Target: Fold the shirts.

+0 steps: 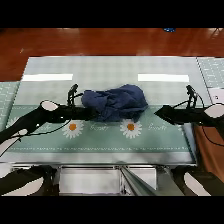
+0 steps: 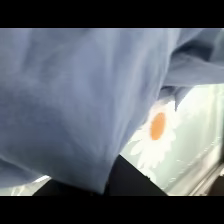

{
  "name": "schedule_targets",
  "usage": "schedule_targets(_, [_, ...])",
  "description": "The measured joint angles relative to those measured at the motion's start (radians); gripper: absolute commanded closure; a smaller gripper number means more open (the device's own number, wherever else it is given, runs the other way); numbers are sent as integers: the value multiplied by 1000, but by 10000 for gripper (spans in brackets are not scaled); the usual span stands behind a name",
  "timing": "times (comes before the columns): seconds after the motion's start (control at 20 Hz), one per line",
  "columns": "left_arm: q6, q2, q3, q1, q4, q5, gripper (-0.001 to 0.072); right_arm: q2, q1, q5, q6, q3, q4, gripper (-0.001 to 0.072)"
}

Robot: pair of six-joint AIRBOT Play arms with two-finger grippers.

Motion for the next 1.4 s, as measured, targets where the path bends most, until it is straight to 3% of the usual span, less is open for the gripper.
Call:
schedule_targets(0.25, [9,-7,29,70,2,-80,686,-120,148,-129,-36,8,147,307])
schedule_targets(0.65, [10,-9,35,99,0,-125,686,-384,237,-274,-68,181,179,312])
schedule_targets(0.75, [10,-9,35,100,0,-126,686,-460,242,-274,-68,240,179,498])
schedule_targets(0.8, [11,-9,35,101,0,-127,686,-495,244,-266,-68,270,180,693])
schedule_targets(1.15, [27,48,234,260,-6,-209,686,-510,188,-50,-126,569,117,688])
schedule_targets(1.4, [10,113,639,457,-96,-260,686,-425,108,208,-115,1059,15,688])
